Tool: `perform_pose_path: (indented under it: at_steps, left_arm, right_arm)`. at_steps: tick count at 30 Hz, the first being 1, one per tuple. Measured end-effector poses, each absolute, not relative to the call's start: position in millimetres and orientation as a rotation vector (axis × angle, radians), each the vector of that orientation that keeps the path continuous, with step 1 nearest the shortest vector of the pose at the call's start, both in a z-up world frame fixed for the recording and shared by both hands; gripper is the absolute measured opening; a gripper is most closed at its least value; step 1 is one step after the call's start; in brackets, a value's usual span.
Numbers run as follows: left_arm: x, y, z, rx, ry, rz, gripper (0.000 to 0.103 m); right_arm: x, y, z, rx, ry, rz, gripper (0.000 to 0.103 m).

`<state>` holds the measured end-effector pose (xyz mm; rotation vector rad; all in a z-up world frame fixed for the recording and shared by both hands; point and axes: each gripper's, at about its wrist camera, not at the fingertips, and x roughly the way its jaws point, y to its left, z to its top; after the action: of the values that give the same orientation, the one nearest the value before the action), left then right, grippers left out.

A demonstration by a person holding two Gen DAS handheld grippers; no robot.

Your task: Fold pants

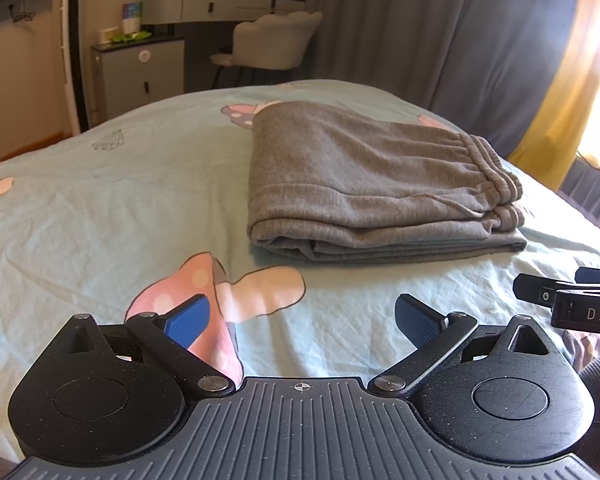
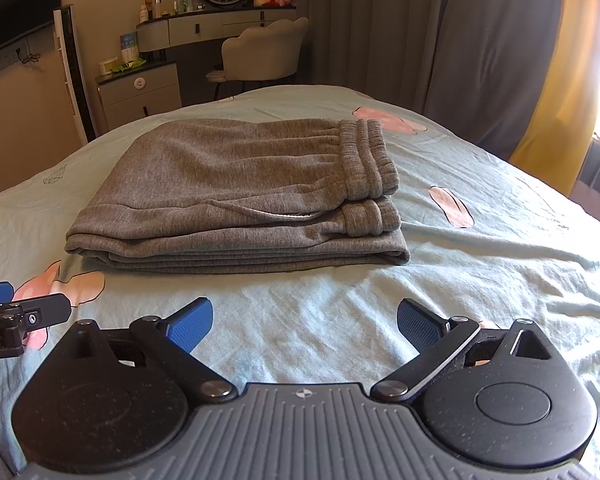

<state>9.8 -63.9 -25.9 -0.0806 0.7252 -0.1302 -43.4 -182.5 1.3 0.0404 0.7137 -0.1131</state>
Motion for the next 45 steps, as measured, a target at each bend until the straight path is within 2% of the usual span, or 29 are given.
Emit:
perform_pose_path:
  at_steps: [45]
  left_arm:
    - [8.0,-68.5,-24.0,-0.131,0.701,-0.244,0.102]
  right_arm:
    - [-42.8,-180.6,-0.3,0.034,0.718,-0.134,0.099]
